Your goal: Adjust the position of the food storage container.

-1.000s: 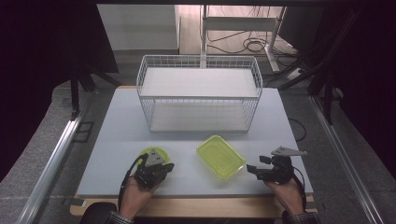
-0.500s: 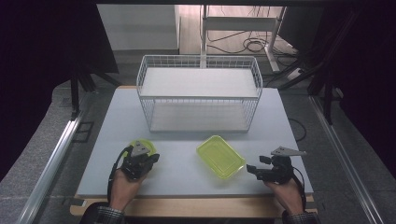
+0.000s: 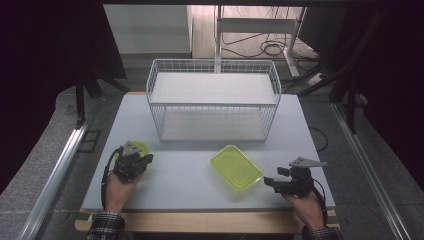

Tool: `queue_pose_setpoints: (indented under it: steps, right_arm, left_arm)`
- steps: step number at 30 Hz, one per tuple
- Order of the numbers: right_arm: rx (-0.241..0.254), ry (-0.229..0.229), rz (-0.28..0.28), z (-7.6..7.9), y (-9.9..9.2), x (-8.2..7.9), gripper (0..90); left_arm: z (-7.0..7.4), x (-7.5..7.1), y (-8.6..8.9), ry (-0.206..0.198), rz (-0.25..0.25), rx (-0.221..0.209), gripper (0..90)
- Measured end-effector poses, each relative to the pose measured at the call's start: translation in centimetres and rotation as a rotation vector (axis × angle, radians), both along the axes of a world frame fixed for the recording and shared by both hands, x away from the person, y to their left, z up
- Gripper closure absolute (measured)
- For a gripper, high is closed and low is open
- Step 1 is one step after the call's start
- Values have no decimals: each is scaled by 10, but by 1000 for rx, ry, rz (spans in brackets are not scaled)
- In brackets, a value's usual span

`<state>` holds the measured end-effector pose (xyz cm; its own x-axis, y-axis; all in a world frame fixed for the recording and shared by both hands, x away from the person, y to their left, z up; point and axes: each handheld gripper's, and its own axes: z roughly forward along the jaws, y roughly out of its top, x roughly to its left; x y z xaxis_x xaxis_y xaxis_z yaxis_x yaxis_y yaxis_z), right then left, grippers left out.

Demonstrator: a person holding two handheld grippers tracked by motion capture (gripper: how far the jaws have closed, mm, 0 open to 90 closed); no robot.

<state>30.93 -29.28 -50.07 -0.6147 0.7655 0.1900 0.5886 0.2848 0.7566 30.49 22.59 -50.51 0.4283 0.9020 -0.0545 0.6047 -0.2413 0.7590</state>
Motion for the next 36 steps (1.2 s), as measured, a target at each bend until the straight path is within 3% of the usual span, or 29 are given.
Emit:
queue_pose_setpoints:
  steps: [7, 11, 12, 15, 17, 18, 19, 20, 21, 23, 24, 25, 26, 27, 28, 32, 36]
  right_arm:
    - [-3, 1, -2, 0, 0, 0, 260]
    - [-3, 7, 3, 1, 0, 0, 311]
    - [-4, 6, 9, 3, 1, -2, 376]
    - [-8, 5, 13, 7, 3, -4, 456]
    - [-16, 7, 15, 11, 6, -7, 580]
    - [-32, 16, 17, 13, 8, -9, 700]
    - [-43, 30, 15, 14, 10, -11, 752]
    - [-52, 38, 18, 14, 11, -11, 798]
    - [-52, 38, 18, 14, 11, -11, 798]
    - [-65, 65, 21, 14, 14, -13, 855]
    - [-85, 87, 17, 12, 17, -13, 875]
    - [-85, 87, 17, 12, 17, -13, 875]
    - [-102, 104, 18, 10, 19, -13, 881]
    - [-102, 104, 18, 10, 19, -13, 881]
    - [-110, 120, 8, 8, 21, -13, 880]
    - [-96, 155, -16, 4, 23, -9, 858]
    - [-83, 168, -35, 3, 26, -5, 842]
  left_arm:
    - [0, 2, 4, -5, 14, -4, 900]
    - [8, -2, -8, -42, -12, -24, 900]
    - [10, -3, -13, -50, -28, -27, 900]
    - [13, 0, -30, -60, -83, -30, 900]
    - [13, 6, -45, -56, -123, -32, 900]
    - [12, 15, -62, -54, -167, -41, 900]
    - [12, 15, -62, -54, -167, -41, 900]
    - [11, 26, -81, -53, -211, -43, 900]
    - [11, 26, -81, -53, -211, -43, 900]
    - [9, 37, -100, -50, -250, -41, 900]
    - [4, 49, -118, -40, -284, -52, 900]
    - [4, 49, -118, -40, -284, -52, 900]
    - [-3, 61, -134, -24, -304, -59, 900]
    - [-3, 61, -134, -24, -304, -59, 900]
    - [-10, 72, -148, -10, -318, -41, 900]
    - [-21, 83, -161, 28, -344, -61, 900]
    - [-28, 78, -170, 68, -396, -56, 900]
